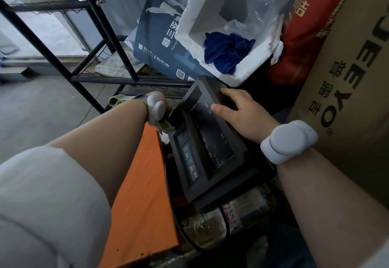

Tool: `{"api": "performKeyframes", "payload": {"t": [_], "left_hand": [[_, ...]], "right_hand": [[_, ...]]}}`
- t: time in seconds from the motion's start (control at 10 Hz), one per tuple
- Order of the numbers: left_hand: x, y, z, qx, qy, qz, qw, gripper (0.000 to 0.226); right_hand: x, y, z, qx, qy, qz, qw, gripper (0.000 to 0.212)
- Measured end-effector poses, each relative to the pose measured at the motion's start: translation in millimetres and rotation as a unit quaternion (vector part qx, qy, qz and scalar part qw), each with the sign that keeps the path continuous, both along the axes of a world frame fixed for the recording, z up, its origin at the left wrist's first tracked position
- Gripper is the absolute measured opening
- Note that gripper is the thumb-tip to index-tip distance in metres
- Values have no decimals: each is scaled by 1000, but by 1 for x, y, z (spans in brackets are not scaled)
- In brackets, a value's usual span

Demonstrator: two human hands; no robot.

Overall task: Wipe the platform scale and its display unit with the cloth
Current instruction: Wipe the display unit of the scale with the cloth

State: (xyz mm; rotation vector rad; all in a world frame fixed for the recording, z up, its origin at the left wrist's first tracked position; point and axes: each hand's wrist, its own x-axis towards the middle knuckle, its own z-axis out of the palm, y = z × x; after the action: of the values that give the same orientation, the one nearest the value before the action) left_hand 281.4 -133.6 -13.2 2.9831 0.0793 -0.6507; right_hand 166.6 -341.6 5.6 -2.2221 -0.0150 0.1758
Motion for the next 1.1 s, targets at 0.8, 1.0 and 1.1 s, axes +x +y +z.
{"api": "performKeyframes", "payload": {"t": [0.8, 1.0, 1.1], "left_hand": [[-206, -5, 62, -594, -22, 240, 768, 22], [-252, 2, 49, -514, 80, 207, 828, 44], [-262, 17, 38, -386, 59, 131, 911, 41]], "right_hand": [[-137, 66, 26, -67, -71, 142, 985, 81], [-178, 60, 3, -40, 2, 55, 998, 55], [-190, 52, -20, -153, 138, 59, 977, 48]]}}
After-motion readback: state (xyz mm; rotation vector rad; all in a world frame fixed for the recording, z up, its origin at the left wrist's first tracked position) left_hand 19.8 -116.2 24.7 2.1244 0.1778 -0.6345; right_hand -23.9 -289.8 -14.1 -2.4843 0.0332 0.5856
